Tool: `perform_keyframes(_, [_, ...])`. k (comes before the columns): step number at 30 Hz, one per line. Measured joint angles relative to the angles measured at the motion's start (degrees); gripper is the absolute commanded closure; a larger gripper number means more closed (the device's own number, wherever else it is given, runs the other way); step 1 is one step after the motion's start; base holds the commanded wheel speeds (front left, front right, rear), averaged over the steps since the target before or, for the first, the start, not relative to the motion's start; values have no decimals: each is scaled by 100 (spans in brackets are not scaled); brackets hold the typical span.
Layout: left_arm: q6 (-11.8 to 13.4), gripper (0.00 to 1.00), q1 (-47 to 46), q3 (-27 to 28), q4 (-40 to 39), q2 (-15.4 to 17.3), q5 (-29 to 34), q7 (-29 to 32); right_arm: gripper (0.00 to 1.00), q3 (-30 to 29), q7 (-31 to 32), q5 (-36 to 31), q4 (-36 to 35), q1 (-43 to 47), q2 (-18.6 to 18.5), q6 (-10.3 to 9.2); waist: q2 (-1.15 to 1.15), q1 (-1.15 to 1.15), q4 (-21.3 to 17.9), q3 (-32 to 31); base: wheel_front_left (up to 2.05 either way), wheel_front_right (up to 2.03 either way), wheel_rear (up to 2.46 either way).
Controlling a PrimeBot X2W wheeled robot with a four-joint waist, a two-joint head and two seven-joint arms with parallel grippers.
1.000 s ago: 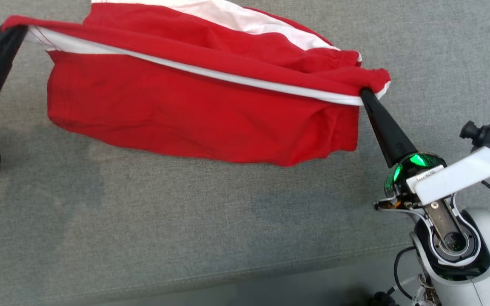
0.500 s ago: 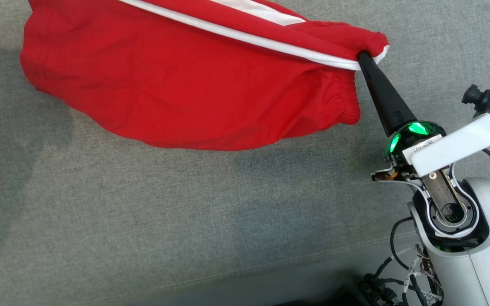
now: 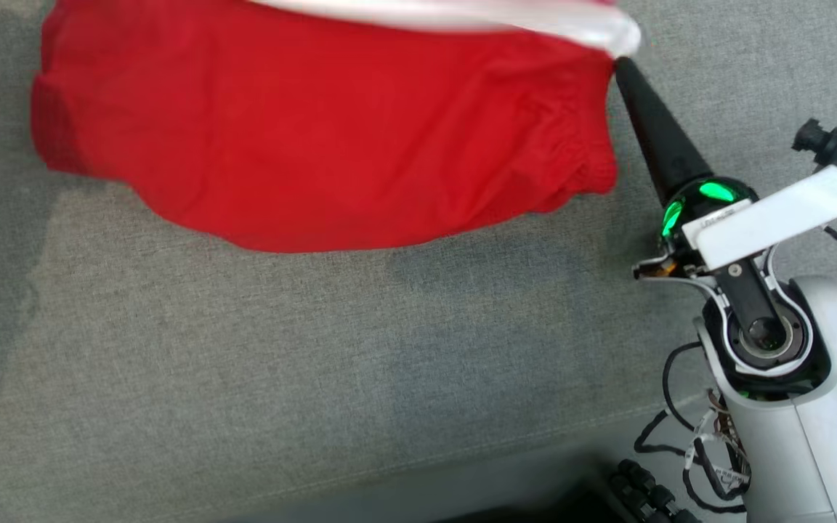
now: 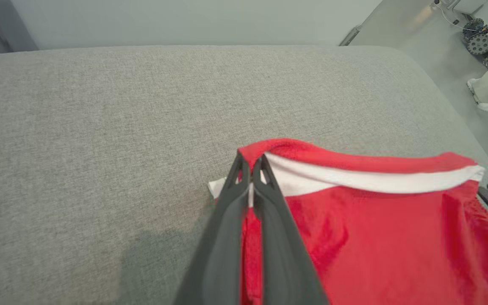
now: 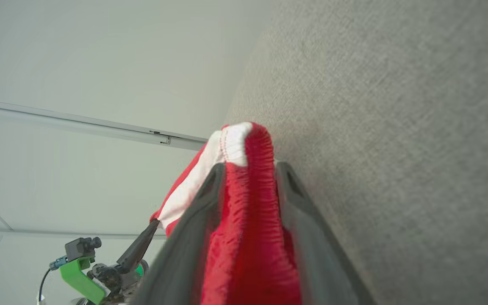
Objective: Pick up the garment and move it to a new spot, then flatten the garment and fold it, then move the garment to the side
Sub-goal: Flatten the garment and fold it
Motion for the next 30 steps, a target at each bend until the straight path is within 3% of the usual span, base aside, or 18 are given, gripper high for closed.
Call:
perform_keyframes(2, [26, 62, -26, -63, 212, -56, 131, 1, 0, -68, -99, -55, 34, -80, -3, 0, 0, 0, 13, -22, 0, 0, 0])
perform_keyframes(3, [27, 47, -26, -107, 294, -93, 167, 2, 0, -81, -115, -96, 43, -120, -9, 0, 0, 0, 22, -41, 0, 0, 0])
perform_keyframes(4, [29, 18, -28, -138, 363, -143, 177, 3, 0, -80, -123, -120, 44, -154, -7, 0, 0, 0, 32, -64, 0, 0, 0])
perform_keyframes(5, [29, 0, -31, -174, 413, -180, 178, 7, 0, -78, -133, -125, 49, -179, -7, 0, 0, 0, 42, -89, 0, 0, 0])
perform_keyframes(11, [27, 0, -180, -210, 632, -530, 178, -120, 0, -91, -175, -182, 174, -196, -9, 0, 0, 0, 122, -280, 0, 0, 0])
perform_keyframes(16, [24, 0, -160, -235, 894, -612, 260, -365, 0, -166, -333, -309, 279, -79, -25, 0, 0, 0, 196, -499, 0, 0, 0])
perform_keyframes(23, [-30, 0, 393, 131, 790, -1034, 216, -1312, 0, -259, -794, -1137, 274, 194, -466, 90, 0, 0, 266, -939, 0, 0, 0])
perform_keyframes(30, [-8, 0, 1433, 208, 592, -1204, 493, -2236, 0, -254, -1046, -1201, 449, 886, -436, 166, 0, 0, 348, -1463, 0, 0, 0])
